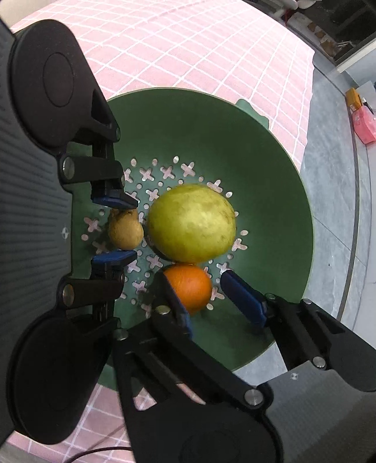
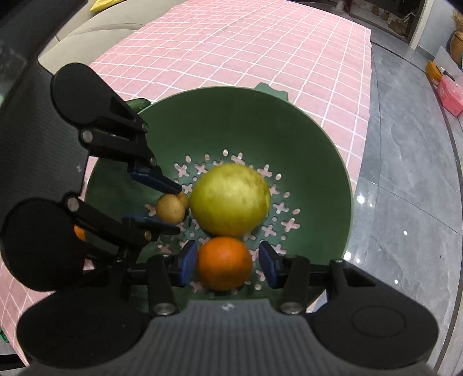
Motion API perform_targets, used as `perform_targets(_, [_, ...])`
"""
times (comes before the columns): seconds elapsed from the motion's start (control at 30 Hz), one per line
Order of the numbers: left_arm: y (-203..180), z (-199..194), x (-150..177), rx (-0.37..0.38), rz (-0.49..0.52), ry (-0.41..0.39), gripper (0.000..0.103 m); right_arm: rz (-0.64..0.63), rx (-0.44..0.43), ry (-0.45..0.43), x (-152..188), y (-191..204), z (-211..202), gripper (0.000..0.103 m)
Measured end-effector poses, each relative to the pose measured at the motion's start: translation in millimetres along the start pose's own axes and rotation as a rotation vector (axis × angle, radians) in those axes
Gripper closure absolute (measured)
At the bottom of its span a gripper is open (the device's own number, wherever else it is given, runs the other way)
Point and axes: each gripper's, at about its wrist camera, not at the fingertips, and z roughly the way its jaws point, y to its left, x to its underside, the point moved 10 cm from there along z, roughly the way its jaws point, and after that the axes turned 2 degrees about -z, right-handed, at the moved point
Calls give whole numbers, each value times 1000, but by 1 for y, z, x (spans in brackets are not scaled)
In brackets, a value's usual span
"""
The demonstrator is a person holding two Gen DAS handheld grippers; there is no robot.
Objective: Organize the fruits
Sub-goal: 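Carry the orange and longan into the colander and release both, then withdraw both open tools from the colander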
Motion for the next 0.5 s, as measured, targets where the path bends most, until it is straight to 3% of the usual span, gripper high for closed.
perform_targets(0.1, [3, 0, -2, -20, -7, 7, 53, -8, 0, -4, 1, 1, -2, 56])
perform_targets(0.17, [9, -6, -4, -37, -43, 0, 26, 9, -3, -21, 0, -4, -6, 51])
perform_targets(0.33, [23, -37, -5, -4, -170, -115, 22, 107, -10, -107, -5, -20, -30, 50])
perform_targets(0.5, [50, -89, 23, -17, -405, -260, 22, 201, -6, -229, -11, -32, -62, 50])
